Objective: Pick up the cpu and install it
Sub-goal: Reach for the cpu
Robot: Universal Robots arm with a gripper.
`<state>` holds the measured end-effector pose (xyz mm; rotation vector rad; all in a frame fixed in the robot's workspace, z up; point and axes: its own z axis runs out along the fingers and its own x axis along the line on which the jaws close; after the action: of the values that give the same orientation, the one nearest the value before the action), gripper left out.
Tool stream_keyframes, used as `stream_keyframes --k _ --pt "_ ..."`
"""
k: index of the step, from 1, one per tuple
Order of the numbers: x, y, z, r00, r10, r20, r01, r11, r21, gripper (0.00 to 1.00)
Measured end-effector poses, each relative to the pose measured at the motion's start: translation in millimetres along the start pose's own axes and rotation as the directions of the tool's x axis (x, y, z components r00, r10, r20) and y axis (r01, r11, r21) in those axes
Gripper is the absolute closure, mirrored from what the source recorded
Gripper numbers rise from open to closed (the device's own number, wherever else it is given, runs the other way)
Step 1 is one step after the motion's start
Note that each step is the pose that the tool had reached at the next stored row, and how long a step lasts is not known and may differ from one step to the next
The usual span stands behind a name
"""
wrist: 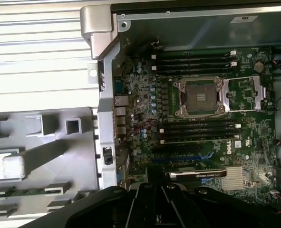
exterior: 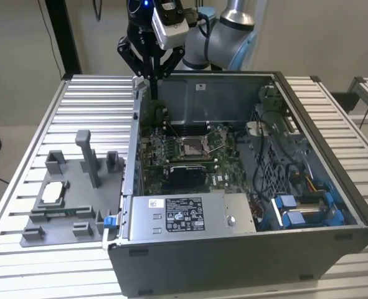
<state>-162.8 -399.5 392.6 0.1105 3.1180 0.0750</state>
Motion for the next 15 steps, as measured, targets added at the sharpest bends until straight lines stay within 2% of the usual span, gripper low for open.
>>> stream_keyframes --k 15 --pt "8.2 -0.8 -0.2 1.0 0.0 0.0 0.0 1.0 0.0 1.0"
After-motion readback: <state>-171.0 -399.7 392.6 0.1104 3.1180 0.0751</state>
